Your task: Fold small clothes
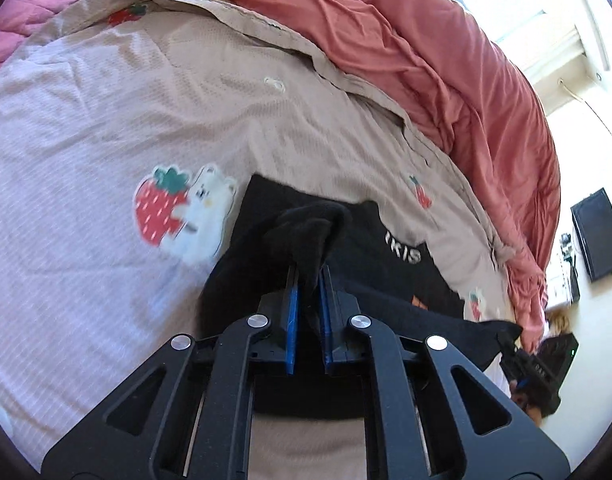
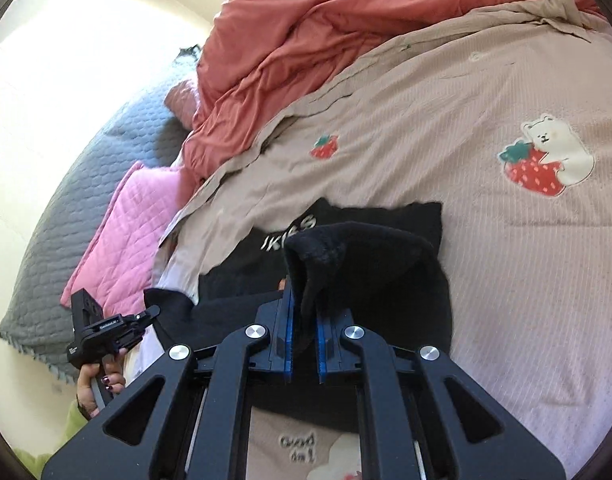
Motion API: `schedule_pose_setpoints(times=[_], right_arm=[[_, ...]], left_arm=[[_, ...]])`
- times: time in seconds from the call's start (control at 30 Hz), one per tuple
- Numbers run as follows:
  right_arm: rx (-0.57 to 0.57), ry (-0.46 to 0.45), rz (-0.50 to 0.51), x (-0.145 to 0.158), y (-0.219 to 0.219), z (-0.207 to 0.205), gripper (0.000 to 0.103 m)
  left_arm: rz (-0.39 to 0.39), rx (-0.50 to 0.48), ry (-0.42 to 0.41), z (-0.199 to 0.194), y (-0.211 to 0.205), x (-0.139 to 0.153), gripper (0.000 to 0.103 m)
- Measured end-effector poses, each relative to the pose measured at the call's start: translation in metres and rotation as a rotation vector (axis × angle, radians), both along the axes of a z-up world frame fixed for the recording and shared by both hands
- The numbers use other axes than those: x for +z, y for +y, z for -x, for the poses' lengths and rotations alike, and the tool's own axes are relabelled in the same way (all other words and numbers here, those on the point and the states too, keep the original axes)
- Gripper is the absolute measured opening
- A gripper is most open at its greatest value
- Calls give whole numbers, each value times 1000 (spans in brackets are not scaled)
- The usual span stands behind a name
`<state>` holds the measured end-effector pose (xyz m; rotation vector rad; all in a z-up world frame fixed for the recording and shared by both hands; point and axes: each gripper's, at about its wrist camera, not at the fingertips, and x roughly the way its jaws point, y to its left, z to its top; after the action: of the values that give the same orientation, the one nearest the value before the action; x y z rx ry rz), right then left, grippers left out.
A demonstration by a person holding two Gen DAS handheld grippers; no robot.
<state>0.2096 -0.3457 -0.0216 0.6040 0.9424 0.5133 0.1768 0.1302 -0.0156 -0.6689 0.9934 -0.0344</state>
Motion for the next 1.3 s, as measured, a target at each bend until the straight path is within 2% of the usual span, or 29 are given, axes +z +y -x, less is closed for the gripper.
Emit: schedule_pose_setpoints(times=[0.17,0.2,0.27,0.3,0.37,0.43,0.6,0.67,0.83,0.93,1.0,1.1,1.23,1.27,1.3], right_arm=[[-45,11,11,-14,-8,-15,11],[-54,17,19,-18,-9,-18,14],[-60,31,14,-23,-10,-23,27],[-66,29,11,-23,-11,-24,39],[-82,12,5,-21,-13,-25,44],[-98,-15,-6,-16,-17,-24,55],[-100,-48,52,-6,-17,-23,57],[-83,-9,151,-4,-12,-22,65],[-39,-25,266,3,-8,-13,65],[-12,-34,299,3,-4,-11,65],[25,-4,317,-5,3,-13,66],[115,45,400,-20,21,-11,66],[217,43,537,-36,48,-5,66],[225,40,529,-36,50,-5,66],[226,41,515,-36,51,-5,68]], left_arm=[[-14,29,13,-27,-2,-7,5],[-7,34,15,-32,-1,-10,6],[-3,58,29,-43,1,-14,13],[-2,67,34,-45,4,-16,17],[4,88,37,-52,7,-17,20],[4,110,21,-53,11,-14,24],[-4,119,-25,-36,15,-7,30],[-16,127,-21,-21,18,-9,32],[-56,115,-17,16,15,-14,35],[-87,13,-40,33,-8,-15,41],[-144,-88,-21,31,-34,-17,44],[-225,-215,-10,18,-77,-19,44],[-290,-357,43,-9,-131,-31,50],[-298,-377,44,-15,-140,-33,55],[-307,-405,47,-23,-154,-35,55]])
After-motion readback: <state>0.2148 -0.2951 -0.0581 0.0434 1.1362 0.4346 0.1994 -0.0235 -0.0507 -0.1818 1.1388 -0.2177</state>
